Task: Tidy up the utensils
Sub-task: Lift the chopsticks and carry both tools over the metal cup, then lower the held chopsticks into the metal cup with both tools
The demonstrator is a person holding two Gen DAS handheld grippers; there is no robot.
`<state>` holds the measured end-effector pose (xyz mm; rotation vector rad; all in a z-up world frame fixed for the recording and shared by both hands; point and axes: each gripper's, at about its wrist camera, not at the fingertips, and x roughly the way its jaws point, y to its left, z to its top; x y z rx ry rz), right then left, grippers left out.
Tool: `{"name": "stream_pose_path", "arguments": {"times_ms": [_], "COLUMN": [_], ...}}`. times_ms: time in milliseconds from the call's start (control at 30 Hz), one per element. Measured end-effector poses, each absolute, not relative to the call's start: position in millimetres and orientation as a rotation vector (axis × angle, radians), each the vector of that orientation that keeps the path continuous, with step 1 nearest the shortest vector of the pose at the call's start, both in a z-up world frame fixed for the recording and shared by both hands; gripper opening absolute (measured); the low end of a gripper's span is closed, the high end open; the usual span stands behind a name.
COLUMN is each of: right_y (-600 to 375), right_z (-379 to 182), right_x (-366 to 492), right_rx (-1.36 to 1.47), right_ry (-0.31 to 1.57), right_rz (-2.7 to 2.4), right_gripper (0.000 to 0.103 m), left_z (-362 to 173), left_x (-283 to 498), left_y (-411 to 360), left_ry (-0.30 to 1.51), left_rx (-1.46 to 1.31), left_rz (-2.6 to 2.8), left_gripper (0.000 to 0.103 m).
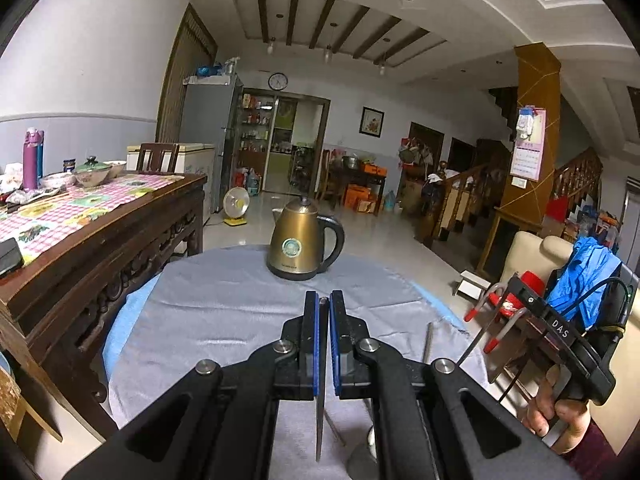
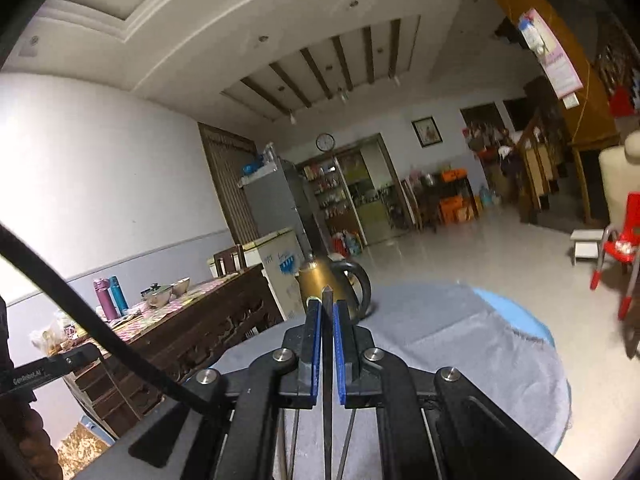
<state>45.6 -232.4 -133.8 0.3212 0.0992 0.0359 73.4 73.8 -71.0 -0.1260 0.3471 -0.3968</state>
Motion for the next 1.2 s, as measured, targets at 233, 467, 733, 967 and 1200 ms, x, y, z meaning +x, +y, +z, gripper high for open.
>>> {"name": "stream_pose_path", "arguments": {"times_ms": [233, 467, 733, 967, 1200], "right_y": [-221.1, -213.6, -202.8, -199.7, -203.5], "right_z": [-109.7, -88.6, -93.8, -110.6, -119.1], "right_x": [24.2, -2.5, -4.7, -0.4, 6.3], "right_rx": [0.305, 0.300, 0.288, 0.271, 0.286], "right_ry": [0.065, -0.010, 0.018, 0.069, 0.104], "right_rz": [0.067, 0.100, 0.144, 0.143, 0.135], "right_gripper": [0.007, 0.007, 0.007, 0.007, 0.007], "left_z": [-40.5, -14.9, -16.8, -27.2, -37.6], "left_x": [43.9, 16.9, 20.6, 32.3, 50.7], "left_y": [71.0, 67.9, 55.4, 39.7, 26.2], "left_ry": [0.251, 0.167, 0.186, 0.233, 0.290], "left_rx": [-0.121, -0.128, -0.148, -0.140, -0.135], "left_rz": [-0.445, -0.493, -0.528, -0.536, -0.533], "left_gripper": [0.005, 0.005, 0.005, 0.005, 0.005]}}
